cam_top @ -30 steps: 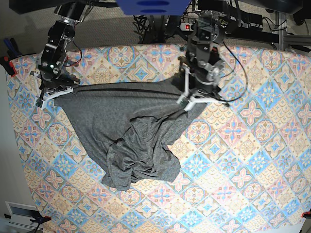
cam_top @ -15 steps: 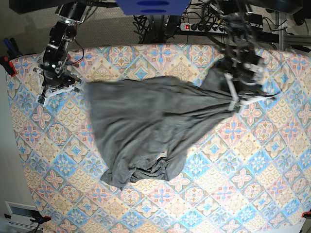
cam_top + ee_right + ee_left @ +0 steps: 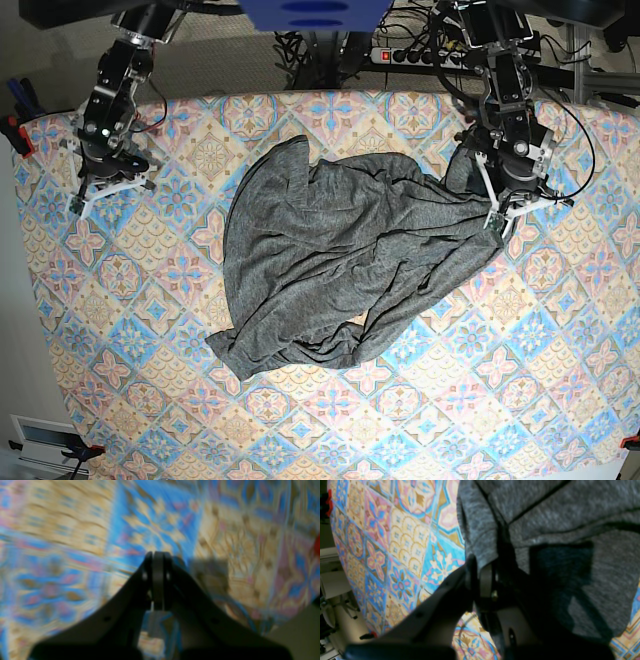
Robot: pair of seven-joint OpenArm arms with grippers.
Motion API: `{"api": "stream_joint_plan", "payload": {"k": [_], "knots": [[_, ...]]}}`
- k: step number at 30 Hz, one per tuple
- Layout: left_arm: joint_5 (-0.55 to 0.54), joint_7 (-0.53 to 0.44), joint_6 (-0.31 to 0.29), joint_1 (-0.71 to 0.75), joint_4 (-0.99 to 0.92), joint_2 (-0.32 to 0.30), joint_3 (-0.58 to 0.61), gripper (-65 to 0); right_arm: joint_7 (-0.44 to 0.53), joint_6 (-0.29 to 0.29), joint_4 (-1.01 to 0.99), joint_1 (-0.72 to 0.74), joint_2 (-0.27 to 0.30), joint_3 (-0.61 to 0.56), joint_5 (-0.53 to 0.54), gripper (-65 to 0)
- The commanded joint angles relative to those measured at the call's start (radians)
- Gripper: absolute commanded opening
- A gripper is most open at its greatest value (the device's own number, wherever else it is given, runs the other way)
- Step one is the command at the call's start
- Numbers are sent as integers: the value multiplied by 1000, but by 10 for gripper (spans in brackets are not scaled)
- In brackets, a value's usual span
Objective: Layout the t-shirt on the table in an organized manner, then fold the t-shirt properly
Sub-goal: 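Move the right gripper to the shirt edge and grasp it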
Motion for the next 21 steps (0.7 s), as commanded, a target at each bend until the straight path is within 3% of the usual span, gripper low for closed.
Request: {"api": "stream_joint_plan", "payload": {"k": [1,8,14,21], "knots": [[1,-11,6,-12,16,-6,-2,-626,37,-3,58,-14,10,-20,-10,-650],[3,-11,6,-12,16,-7,-2,-626,103,-3,149,-80,12,-272,-10,-650],[3,-11,6,3,16,-7,4,-626,100,-4,138,-80,12,-355,-11,-643],[3,-11,6,9,16,-6,4,-626,17,-4,138,-80,12,-356,-8,-456]]}}
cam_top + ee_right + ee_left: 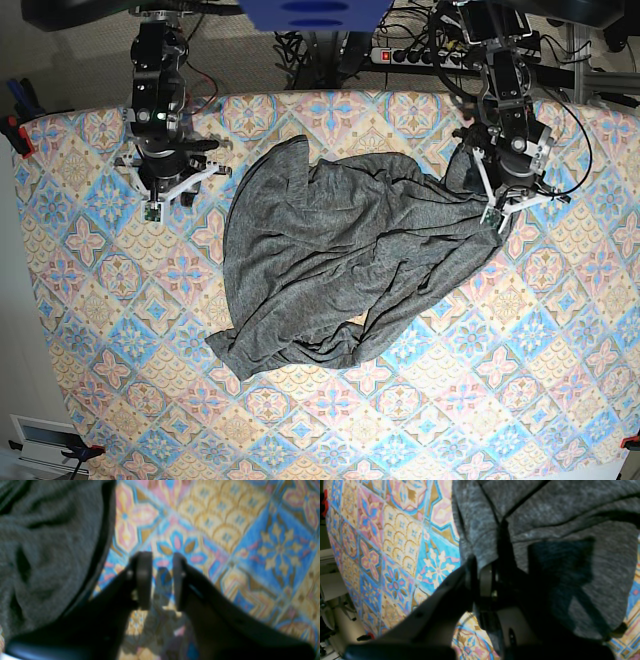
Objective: Layout the t-shirt on the table in an organized manner, then fold the t-shirt properly
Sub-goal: 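Move the right gripper to the shirt edge and grasp it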
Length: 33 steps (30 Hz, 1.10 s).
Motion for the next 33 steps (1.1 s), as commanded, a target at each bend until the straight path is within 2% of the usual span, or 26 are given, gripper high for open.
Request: {"api": "stream_joint_plan", "payload": {"k": [1,7,9,15,23,33], "knots": [[3,-7,6,-8,16,-7,-3,-626,19,-2,18,4,5,-4,2,-433],[3,-7,6,-8,16,-7,-1,-626,26,-2,17,-2,-3,-90,9,-418],[3,-7,6,-8,16,-7,-1,-626,26,-2,17,-2,-30,-107,49,-418],[3,-1,6,-8,16,-7,-1,-626,27,-2,13,4,-67,-107,158,-418],[3,-6,6,14,16,-7,-1,-626,78,-2,-143,5,-73,-104,255,-418],[3,-1,6,14,16,-7,-4,-626,92,-2,-198,5,-73,-117,262,-423]]}}
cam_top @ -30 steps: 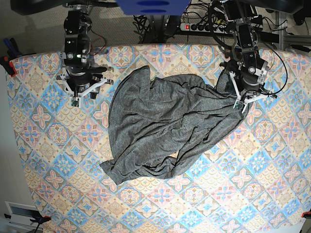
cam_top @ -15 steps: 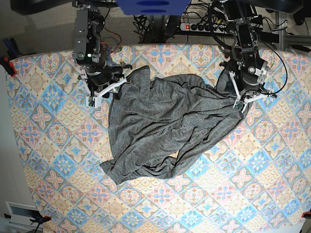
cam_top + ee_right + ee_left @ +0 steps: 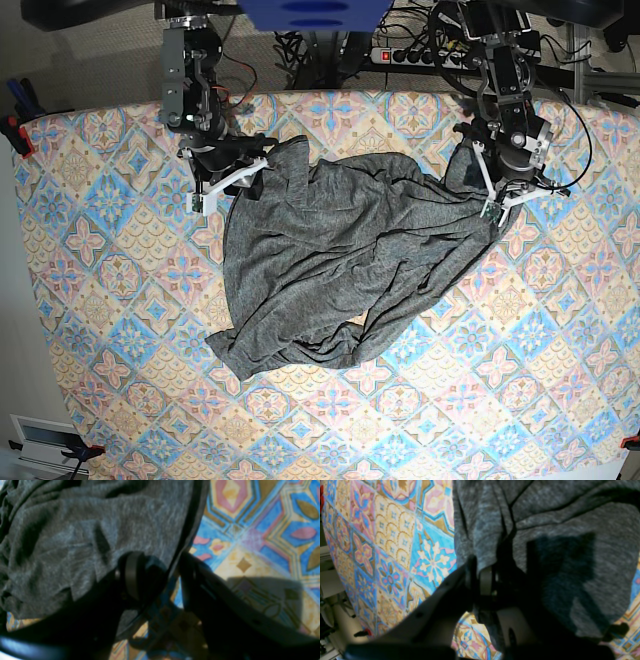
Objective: Layout the t-shirt on the table in an organized manner, then fold the t-shirt properly
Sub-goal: 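Move the right gripper to the shirt edge and grasp it, then pull the shirt edge with the right gripper away from the left gripper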
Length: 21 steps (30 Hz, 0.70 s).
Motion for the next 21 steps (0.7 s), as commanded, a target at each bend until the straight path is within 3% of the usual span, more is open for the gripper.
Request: {"api": "stream_joint_plan", "payload": {"k": [1,6,7,12,16,21], "knots": [[3,-5,6,-7,16,-8,-2,-626,-44,-10,3,-6,0,-17,-8,-439],[23,-7,7,-9,16,-14,-1,-626,-45,-12,-3,-6,3,-106,-7,-637],[41,-11,7,-11,16,-12,-1,-626,-50,-14,-3,-6,3,-111,-8,-650],[164,-13,7,-20,16,-9,34,-625,-108,-14,-3,-5,6,-5,-11,-650],[250,-4,7,-54,16,6,39,-625,-147,-14,-5,55,9,147,-13,-650],[283,-11,7,-60,16,20,38,-625,-185,-14,-5,95,78,217,-13,-650]]}}
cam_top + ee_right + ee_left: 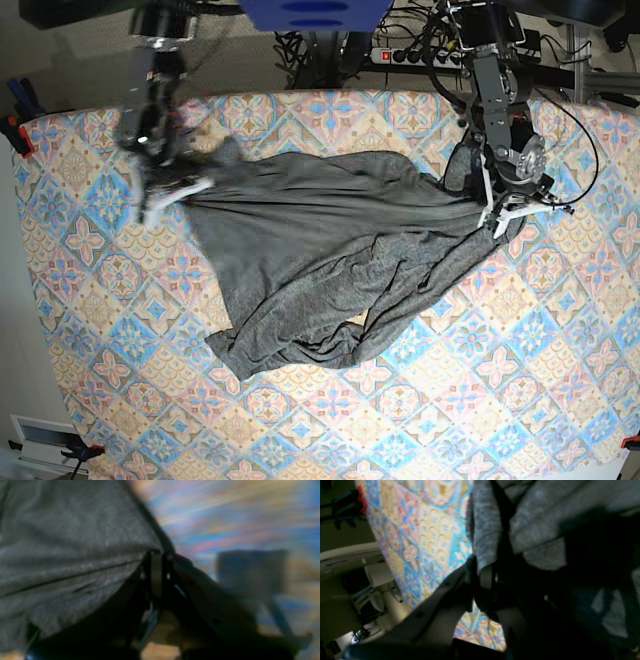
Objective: Layout the t-shirt on the table in an organized manner, then fold the t-shirt properly
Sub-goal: 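Pull the shirt edge with the right gripper away from the left gripper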
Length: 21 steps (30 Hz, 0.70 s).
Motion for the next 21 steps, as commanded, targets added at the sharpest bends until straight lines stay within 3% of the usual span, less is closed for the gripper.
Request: {"api": "stream_joint_plan", "payload": {"k": [1,5,15,21], "knots": [[13,-3,8,-11,17,-5,-1,-625,0,13,13,1,-2,-4,12,-650],[19,5,8,-33,17,-7,-1,-599,5,13,-7,1,4,16,12,-650],[8,-3,6,-37,15,-64,1,-435,8,12,-76,1,4,208,7,-650],[6,-4,6,-70,-74,-93,-5,-410,8,12,-73,1,1,280,-177,-650]]}}
